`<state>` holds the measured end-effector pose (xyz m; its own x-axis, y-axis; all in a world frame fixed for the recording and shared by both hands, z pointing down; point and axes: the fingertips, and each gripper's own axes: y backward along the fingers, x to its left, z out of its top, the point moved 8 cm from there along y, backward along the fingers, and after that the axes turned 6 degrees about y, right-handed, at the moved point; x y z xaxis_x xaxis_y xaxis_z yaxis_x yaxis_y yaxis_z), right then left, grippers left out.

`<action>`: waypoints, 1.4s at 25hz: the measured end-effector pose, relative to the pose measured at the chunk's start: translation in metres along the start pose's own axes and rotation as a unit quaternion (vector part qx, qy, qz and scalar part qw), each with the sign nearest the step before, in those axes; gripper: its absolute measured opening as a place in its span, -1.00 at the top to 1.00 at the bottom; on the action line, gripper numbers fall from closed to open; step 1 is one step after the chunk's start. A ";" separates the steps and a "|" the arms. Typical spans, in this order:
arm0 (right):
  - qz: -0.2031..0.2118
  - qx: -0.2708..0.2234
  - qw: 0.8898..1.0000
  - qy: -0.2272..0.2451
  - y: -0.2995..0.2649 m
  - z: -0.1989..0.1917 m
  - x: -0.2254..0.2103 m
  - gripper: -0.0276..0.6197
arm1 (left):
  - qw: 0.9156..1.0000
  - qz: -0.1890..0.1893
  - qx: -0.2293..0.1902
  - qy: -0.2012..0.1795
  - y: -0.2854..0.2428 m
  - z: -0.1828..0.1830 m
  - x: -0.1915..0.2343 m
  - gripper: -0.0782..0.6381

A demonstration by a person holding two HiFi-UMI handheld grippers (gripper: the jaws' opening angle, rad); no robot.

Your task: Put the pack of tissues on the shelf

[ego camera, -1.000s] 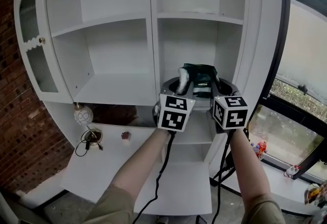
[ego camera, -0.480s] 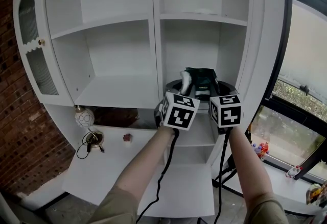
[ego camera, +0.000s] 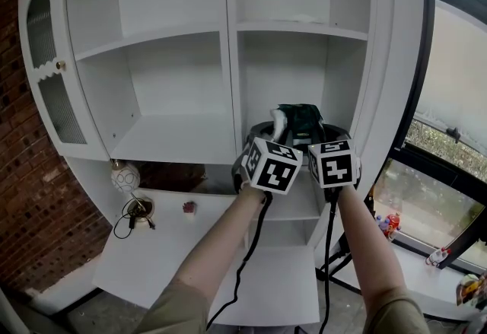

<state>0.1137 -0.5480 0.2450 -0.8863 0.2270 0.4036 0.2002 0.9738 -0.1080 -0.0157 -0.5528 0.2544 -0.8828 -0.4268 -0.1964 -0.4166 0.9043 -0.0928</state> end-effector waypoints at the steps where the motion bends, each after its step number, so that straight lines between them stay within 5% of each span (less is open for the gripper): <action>1: 0.000 0.003 1.000 -0.003 0.000 -0.001 0.000 0.87 | 1.000 0.002 -0.003 -0.002 0.000 0.000 -0.001 0.41; 12: -0.011 0.006 1.000 -0.007 -0.004 -0.005 0.000 0.87 | 0.999 0.017 -0.039 -0.013 0.007 -0.005 -0.003 0.22; 19: -0.020 0.009 1.000 -0.012 -0.005 -0.006 0.000 0.87 | 0.998 0.019 -0.047 -0.021 0.009 -0.007 -0.006 -0.13; 29: -0.027 0.000 0.999 -0.040 -0.004 -0.007 -0.003 0.84 | 0.998 0.004 -0.056 -0.020 0.013 -0.009 -0.005 -0.16; 35: -0.015 -0.030 0.997 -0.064 -0.001 -0.007 -0.003 0.65 | 0.999 0.002 -0.050 -0.008 0.012 -0.010 -0.004 -0.16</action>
<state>0.1189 -0.5494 0.2508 -0.9375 0.1973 0.2867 0.1935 0.9802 -0.0421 -0.0194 -0.5402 0.2640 -0.8810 -0.4230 -0.2118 -0.4341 0.9009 0.0064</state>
